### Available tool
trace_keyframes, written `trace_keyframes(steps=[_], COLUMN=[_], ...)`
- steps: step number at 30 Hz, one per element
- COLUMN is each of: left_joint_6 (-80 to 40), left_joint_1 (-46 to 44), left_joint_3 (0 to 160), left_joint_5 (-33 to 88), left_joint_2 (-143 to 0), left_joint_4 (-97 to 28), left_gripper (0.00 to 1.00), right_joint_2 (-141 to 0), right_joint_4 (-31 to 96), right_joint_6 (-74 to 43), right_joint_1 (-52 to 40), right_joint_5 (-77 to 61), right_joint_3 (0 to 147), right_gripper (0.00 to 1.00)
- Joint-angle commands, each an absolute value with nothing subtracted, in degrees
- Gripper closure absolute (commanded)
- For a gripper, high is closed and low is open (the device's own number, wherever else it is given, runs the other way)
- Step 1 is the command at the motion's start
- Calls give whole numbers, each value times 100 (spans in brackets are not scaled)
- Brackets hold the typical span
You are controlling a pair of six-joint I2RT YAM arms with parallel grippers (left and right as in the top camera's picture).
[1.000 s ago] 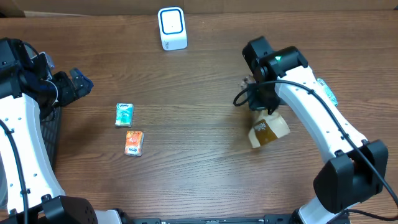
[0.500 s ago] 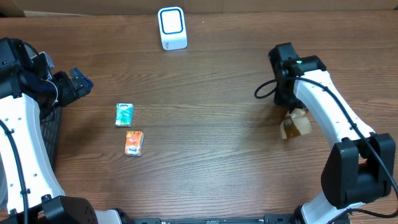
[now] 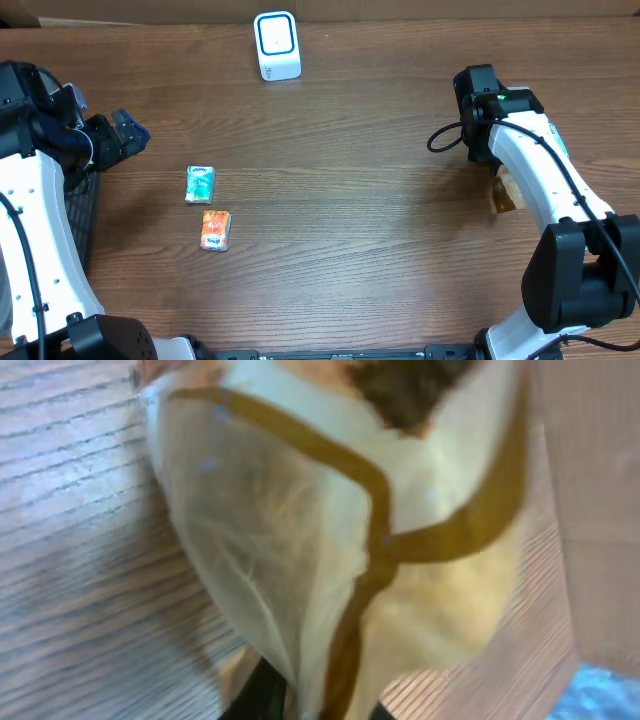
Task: Scan the item barcode
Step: 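Carry the bread bag right and lower it onto the table, then open the right gripper and move it left toward the tissue packs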
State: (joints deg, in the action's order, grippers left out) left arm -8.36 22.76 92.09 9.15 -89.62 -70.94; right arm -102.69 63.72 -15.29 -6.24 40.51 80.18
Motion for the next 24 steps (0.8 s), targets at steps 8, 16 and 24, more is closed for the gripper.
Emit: trace_keyframes(steps=[8, 16, 24], left_joint_6=[-749, -749, -749], left_joint_1=[2281, 2281, 2281], left_joint_3=[9310, 9310, 9310], left_joint_5=[897, 897, 897], left_joint_2=[-8971, -8971, -8971], left_joint_4=[-7089, -7089, -7089], left_gripper=[0, 0, 0], right_joint_2=[-10278, -10269, -10256], right_joint_4=[6088, 6077, 5653], right_joint_6=[-1168, -1223, -1190], right_joint_1=[-792, -998, -1374], right_joint_5=[3509, 2099, -1916], right_joint_3=[7983, 8346, 8829], right_gripper=[38, 32, 0])
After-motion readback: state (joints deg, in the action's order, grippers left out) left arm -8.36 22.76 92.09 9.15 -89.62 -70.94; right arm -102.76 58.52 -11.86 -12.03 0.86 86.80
